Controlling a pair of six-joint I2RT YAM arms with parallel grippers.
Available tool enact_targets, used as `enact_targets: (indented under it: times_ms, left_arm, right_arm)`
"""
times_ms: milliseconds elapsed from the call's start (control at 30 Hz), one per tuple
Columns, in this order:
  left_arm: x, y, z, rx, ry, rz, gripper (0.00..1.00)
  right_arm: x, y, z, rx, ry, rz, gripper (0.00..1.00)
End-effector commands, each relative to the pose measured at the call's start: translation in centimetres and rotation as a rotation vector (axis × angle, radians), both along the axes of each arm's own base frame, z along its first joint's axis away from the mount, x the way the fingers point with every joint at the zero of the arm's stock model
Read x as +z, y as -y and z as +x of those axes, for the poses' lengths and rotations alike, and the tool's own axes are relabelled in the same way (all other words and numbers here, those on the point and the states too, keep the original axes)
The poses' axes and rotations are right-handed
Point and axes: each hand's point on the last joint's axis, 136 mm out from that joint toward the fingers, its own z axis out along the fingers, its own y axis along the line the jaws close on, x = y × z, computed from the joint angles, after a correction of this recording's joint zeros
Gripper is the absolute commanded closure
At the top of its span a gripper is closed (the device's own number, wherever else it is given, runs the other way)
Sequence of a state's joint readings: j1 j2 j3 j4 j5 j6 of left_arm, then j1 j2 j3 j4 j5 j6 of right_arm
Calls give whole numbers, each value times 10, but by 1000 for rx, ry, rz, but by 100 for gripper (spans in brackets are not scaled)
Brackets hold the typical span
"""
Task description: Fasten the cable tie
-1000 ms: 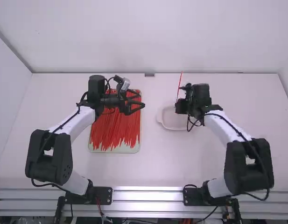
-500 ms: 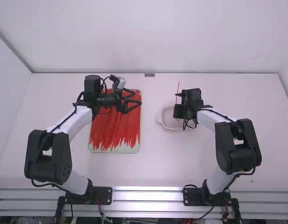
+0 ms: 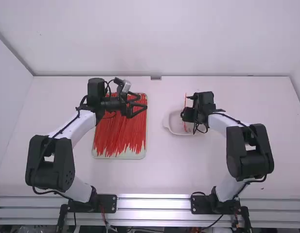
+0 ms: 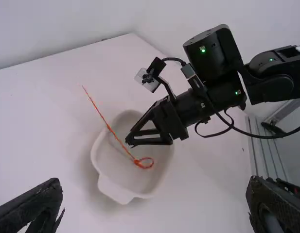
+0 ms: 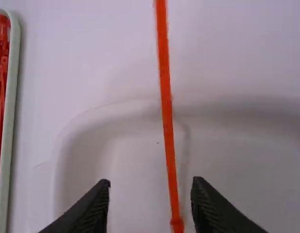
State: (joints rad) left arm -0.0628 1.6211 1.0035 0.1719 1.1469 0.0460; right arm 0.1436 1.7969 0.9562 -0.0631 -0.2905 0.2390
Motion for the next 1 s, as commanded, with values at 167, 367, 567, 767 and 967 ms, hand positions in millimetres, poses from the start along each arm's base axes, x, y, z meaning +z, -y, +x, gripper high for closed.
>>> enact_targets:
  times_ms: [167, 367, 567, 767, 967]
  left_arm:
    - [24, -6, 5, 13, 59, -23, 1]
    - [36, -5, 7, 14, 36, -71, 1]
    - [70, -2, -10, -117, 76, -170, 1]
    - [74, -22, 0, -59, 81, -176, 1]
    - [58, -50, 21, 86, 49, -139, 1]
  right_arm:
    - [17, -2, 1, 6, 36, 11, 31]
    - [59, 5, -1, -10, 109, 21, 2]
    - [104, 9, -19, -14, 165, 27, 2]
    - [136, 13, -38, -18, 205, 29, 2]
    - [155, 15, -55, -19, 222, 30, 2]
